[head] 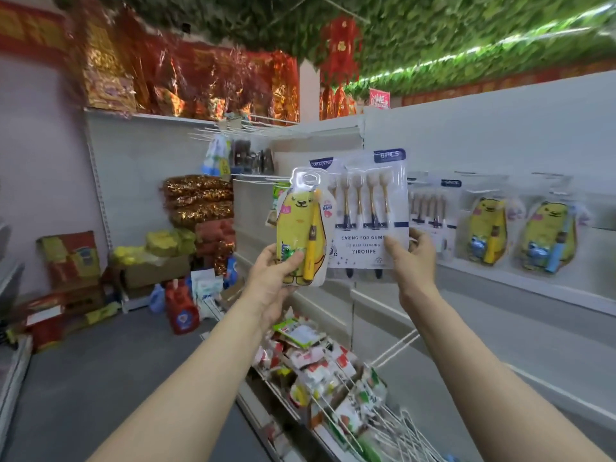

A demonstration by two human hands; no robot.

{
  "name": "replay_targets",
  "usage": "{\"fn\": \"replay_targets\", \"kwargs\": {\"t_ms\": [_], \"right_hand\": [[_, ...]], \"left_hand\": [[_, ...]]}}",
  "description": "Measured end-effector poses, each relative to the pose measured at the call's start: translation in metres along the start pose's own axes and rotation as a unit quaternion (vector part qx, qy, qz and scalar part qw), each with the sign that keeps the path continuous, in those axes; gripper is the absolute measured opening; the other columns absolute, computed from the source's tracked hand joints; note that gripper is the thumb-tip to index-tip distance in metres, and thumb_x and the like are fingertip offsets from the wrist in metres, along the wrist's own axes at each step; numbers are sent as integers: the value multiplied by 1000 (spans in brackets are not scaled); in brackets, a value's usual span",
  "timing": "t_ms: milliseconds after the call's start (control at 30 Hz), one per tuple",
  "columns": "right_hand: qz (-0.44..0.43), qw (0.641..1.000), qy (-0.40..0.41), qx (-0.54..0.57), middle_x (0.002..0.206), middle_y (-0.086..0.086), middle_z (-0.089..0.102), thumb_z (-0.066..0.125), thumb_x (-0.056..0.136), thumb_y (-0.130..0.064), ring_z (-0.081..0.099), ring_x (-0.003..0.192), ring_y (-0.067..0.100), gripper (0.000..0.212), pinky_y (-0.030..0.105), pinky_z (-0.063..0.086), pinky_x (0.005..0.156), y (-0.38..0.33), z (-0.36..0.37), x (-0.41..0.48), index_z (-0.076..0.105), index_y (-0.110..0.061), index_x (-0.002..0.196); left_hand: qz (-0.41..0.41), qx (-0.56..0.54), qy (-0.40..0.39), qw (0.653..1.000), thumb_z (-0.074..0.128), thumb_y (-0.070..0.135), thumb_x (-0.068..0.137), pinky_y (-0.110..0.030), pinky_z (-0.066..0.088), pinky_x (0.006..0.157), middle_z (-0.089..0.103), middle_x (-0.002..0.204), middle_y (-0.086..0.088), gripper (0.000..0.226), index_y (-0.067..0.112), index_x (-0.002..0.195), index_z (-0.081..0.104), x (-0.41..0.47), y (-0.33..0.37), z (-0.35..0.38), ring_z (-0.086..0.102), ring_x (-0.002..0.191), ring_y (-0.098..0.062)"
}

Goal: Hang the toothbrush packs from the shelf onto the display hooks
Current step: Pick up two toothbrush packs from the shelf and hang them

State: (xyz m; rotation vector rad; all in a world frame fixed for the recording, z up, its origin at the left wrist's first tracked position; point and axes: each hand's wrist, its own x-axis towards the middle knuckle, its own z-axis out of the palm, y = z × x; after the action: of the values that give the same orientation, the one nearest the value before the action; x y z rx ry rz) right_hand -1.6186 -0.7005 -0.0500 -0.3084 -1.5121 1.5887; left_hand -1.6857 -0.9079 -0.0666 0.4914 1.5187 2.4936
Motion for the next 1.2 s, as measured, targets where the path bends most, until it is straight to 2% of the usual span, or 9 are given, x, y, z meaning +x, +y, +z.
{"fn": "replay_targets", "kwargs": {"t_ms": [133,300,400,533,600,733,900,1067,1200], "right_hand": [[5,999,5,-45,124,12,63,70,89,-15,62,112,27,36,47,50,102,39,67,31,52,-16,119],[5,997,38,-65,112,7,65,70,89,-10,65,106,27,28,49,51,99,81,123,58,53,-17,110],[20,994,72,-74,105,1,65,68,90,-7,65,103,26,26,47,53,98,104,145,70,53,-26,100],[33,988,136,-68,120,11,65,70,90,-9,65,108,27,35,45,52,99,123,166,82,54,-14,121],[32,983,167,-71,121,13,65,69,90,-8,65,108,27,38,41,53,97,126,174,87,53,-8,125],[25,976,203,-78,116,10,66,69,90,-8,66,102,23,36,32,55,84,130,188,94,54,-11,123],[14,972,217,-92,114,11,67,69,90,-8,67,99,24,32,30,55,78,136,199,116,54,-11,118],[11,968,232,-91,119,9,66,72,88,-17,65,109,27,41,48,52,99,156,206,142,54,-11,124],[7,971,232,-62,120,11,65,69,91,-13,65,108,26,37,40,54,95,172,202,159,51,-12,123]], "left_hand": [[-4,18,-1,1000,79,19,64,-41,55,79,76,98,-8,49,14,109,62,65,6,-40,70,86,-25],[-25,-10,-36,999,72,5,83,-33,56,70,75,95,-6,30,14,109,60,152,1,-81,71,80,-19],[-52,-22,-79,995,68,0,86,-39,56,73,73,95,-8,27,14,106,58,197,-3,-94,69,83,-24],[-89,-19,-137,986,68,-1,86,-50,53,92,72,106,-13,33,14,112,56,254,-5,-105,67,97,-32],[-102,-10,-166,981,69,0,85,-51,52,94,72,110,-13,34,14,113,56,276,-6,-109,67,101,-33],[-119,-7,-212,970,68,2,87,-45,56,80,71,107,-11,29,14,110,54,307,-14,-114,70,90,-27],[-144,-17,-246,958,67,2,88,-46,54,85,72,108,-11,28,14,110,55,333,-29,-113,70,91,-27],[-143,-31,-251,957,69,3,86,-51,50,97,74,104,-6,32,14,113,56,360,-36,-111,69,98,-29],[-144,-34,-258,955,68,1,86,-48,55,90,73,108,-11,30,12,112,57,380,-41,-101,70,96,-29]]}}
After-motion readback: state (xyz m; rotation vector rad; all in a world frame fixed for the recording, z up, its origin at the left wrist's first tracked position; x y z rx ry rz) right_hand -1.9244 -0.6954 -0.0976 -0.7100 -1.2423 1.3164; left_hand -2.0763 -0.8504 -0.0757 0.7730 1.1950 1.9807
